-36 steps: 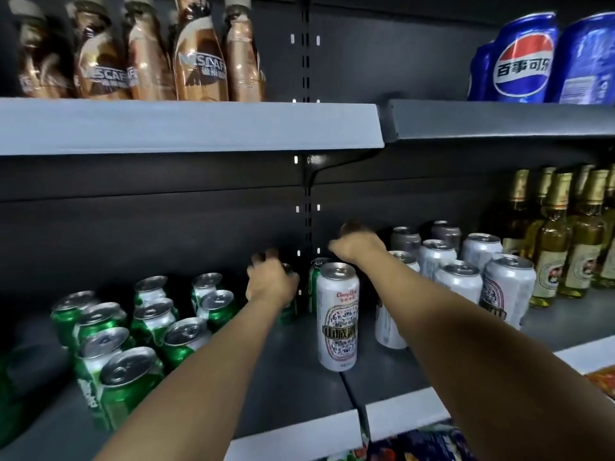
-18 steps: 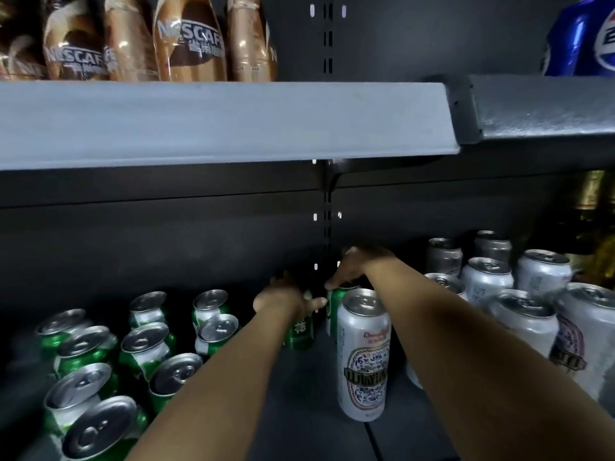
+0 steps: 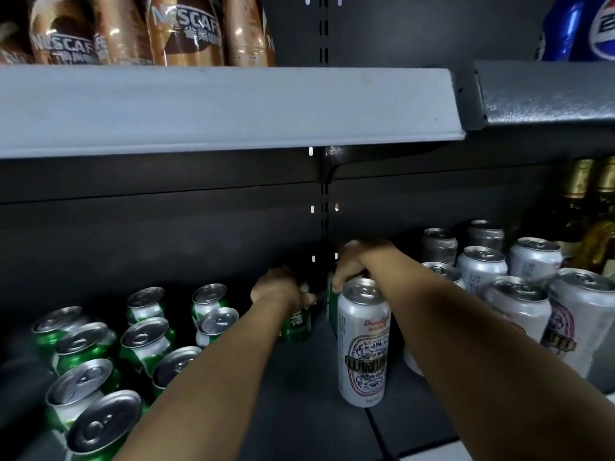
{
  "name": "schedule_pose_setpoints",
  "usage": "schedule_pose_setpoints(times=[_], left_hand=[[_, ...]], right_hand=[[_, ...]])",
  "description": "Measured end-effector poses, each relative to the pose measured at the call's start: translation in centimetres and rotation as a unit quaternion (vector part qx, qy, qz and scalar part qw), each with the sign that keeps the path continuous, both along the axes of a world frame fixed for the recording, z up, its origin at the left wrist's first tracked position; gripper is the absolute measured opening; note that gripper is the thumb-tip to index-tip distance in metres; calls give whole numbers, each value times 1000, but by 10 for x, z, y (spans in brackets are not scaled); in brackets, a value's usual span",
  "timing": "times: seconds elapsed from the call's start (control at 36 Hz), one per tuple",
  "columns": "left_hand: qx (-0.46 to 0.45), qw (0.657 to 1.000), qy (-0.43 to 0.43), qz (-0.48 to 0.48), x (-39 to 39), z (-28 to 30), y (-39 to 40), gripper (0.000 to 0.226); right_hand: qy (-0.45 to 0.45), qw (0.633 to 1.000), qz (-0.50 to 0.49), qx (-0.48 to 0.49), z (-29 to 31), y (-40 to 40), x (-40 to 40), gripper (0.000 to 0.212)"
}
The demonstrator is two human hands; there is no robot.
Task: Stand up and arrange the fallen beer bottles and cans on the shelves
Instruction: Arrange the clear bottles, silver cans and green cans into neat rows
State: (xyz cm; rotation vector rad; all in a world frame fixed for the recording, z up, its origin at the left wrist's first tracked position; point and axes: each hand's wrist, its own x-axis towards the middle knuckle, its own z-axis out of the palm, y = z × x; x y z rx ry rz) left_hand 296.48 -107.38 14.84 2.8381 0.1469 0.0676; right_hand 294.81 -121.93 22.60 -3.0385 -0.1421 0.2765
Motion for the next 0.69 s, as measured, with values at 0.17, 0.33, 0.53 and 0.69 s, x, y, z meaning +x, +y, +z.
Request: schedule_pose_setpoints(times=[0.17,0.33,0.53,0.69], left_hand=[[-12,998,-49,-25,-13,17,4,58],[-36,992,-113,-43,-31,51,18,58],[-66,985,-157,-19,-75,81,43,65],[-54,978,-196,37,-135,101,60,58]], right_hand=[[-143,989,11,32,13,14,-15,55],[-264,963,-4,50,20,37,-33,73],[-333,938,23,98,31,56,-69,63],[-401,904,55,137,38,67,-112,57]])
